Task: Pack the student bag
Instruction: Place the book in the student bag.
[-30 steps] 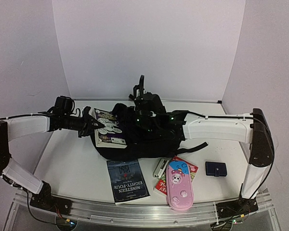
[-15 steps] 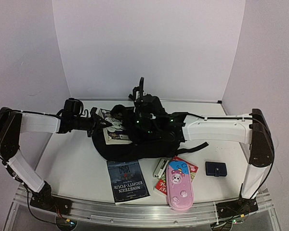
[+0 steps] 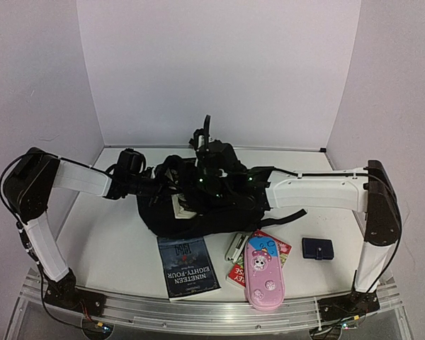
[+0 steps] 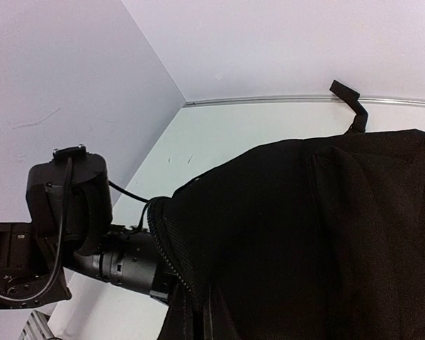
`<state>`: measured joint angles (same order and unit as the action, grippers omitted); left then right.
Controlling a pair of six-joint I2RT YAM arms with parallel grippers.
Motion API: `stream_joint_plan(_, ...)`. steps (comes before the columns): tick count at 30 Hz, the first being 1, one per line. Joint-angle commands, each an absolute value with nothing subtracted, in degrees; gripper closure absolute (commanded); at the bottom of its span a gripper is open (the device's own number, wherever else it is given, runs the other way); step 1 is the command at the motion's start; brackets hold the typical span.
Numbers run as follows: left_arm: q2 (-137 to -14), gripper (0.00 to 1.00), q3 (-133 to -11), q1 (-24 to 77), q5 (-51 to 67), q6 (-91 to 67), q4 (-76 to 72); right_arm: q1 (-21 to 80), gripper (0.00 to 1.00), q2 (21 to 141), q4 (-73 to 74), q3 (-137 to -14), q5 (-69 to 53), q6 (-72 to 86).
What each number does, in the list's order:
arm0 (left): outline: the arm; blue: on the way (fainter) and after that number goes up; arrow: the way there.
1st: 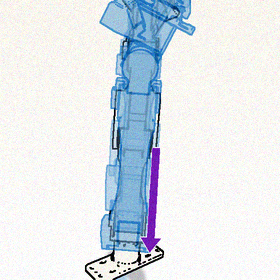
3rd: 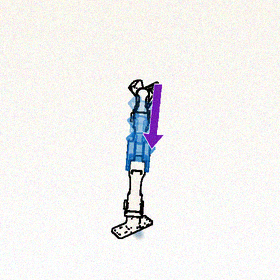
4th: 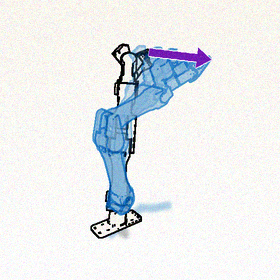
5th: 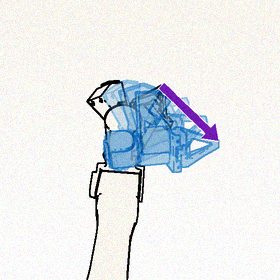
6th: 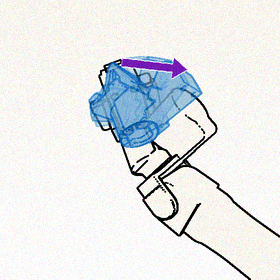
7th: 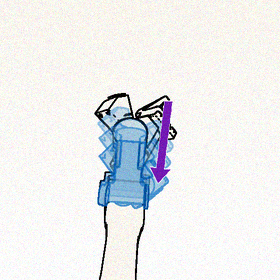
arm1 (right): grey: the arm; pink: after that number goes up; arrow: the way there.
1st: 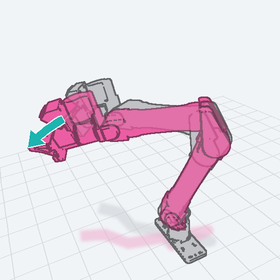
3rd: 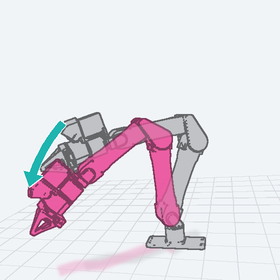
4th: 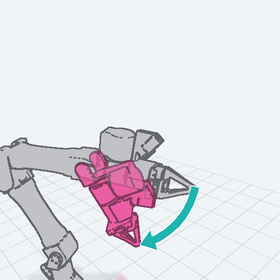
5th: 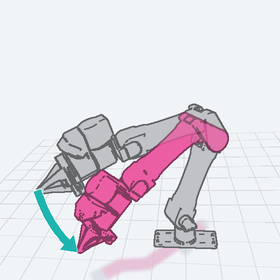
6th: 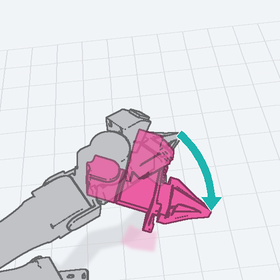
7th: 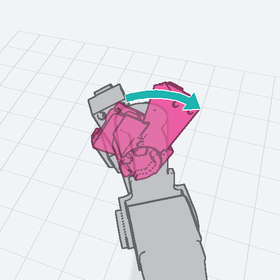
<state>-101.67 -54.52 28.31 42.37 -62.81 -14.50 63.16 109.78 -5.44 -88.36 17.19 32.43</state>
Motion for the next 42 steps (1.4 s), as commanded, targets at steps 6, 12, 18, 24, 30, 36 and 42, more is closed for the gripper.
stream_joint_plan(6,-107.67,1.00,-62.90,30.56,50.33,-66.38,-34.28,63.74,1.00,106.46,-13.18,-87.38,17.84,32.07)
stream_joint_plan(12,-116.05,1.00,-65.84,30.60,57.88,-67.55,-43.62,63.65,1.00,105.83,-12.21,-86.12,18.33,31.38)
stream_joint_plan(18,-120.78,0.95,-70.43,31.08,59.11,-61.36,-38.32,63.64,1.00,105.53,-10.85,-85.18,19.49,29.77)
stream_joint_plan(24,-122.10,0.73,-74.45,31.30,56.49,-51.21,-23.31,63.63,1.00,104.87,-9.94,-84.01,20.71,29.77)
stream_joint_plan(30,-113.91,0.37,-71.98,31.29,46.71,-41.87,-11.83,63.55,1.00,105.46,-6.43,-83.59,28.07,31.64)
stream_joint_plan(36,-99.80,0.23,-63.99,31.27,35.48,-36.10,-2.96,61.55,1.00,107.48,-3.33,-83.02,30.54,35.39)
stream_joint_plan(42,-88.62,0.16,-58.19,31.22,26.20,-32.57,9.72,58.44,1.00,108.76,-2.65,-82.11,29.71,37.06)
